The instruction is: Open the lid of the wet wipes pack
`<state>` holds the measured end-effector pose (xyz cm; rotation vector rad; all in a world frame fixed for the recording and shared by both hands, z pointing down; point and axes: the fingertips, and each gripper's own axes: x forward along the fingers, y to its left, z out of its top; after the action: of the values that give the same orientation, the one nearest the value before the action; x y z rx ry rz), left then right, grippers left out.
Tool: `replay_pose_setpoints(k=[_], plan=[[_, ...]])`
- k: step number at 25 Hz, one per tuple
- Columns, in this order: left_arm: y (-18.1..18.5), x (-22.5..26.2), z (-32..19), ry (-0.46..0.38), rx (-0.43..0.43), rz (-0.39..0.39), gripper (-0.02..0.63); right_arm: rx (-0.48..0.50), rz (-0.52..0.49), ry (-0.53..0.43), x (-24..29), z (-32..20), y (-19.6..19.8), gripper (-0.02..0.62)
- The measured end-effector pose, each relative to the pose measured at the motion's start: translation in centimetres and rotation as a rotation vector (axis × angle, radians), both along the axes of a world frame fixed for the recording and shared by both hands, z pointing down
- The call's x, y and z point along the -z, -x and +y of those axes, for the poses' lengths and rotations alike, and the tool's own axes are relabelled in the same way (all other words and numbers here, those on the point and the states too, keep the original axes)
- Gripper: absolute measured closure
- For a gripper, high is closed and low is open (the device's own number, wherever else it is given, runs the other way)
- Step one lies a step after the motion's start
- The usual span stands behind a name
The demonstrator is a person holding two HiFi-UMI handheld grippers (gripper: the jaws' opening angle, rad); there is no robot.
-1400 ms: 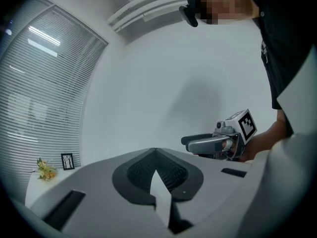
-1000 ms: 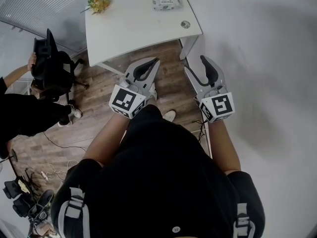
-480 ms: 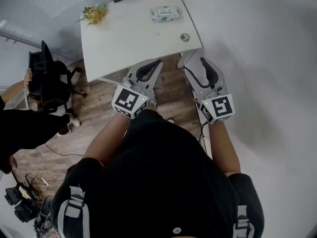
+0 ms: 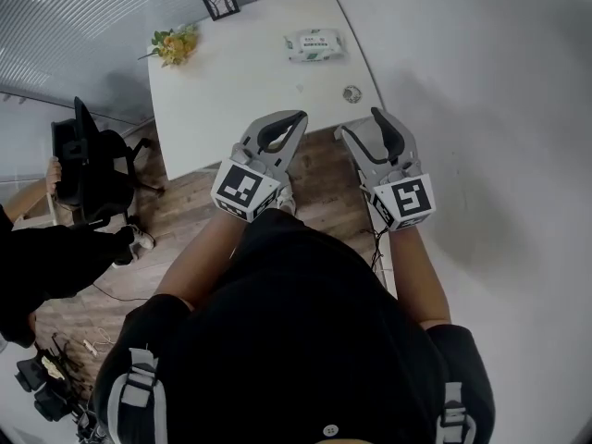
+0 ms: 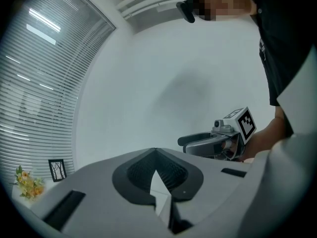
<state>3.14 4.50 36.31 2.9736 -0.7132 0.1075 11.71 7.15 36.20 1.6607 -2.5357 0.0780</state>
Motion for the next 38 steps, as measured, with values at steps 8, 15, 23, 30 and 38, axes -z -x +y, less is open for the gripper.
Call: replay_pose_setpoints(k=[8, 15, 23, 30, 38], plan=[[1.1, -1.1, -6.1, 0.023, -0.019, -0.009, 0.606, -0.011, 0.007, 0.039, -1.4, -6.2, 1.4, 0.325], [2.1, -2.2, -11.2, 0.045, -0.054, -0.021, 0.606, -0.047, 0.017, 0.061, -2.2, -11.2, 2.6, 0.325], [2.2, -3.9, -15.0, 0.076, -0.071, -0.023, 0.606, -0.083, 0.031, 0.116, -4.7, -14.6, 2.4, 0.325], [2.1, -6.1, -18.3, 0.103, -0.003, -0.026, 0.606, -0.062, 0.061, 0.142, -5.6, -18.0, 1.6, 0.326], [0.7, -8.0, -22.2, 0.156, 0.029, -0.051, 0.606, -0.034, 0.070, 0.169, -7.2, -23.7, -0.3, 0.327]])
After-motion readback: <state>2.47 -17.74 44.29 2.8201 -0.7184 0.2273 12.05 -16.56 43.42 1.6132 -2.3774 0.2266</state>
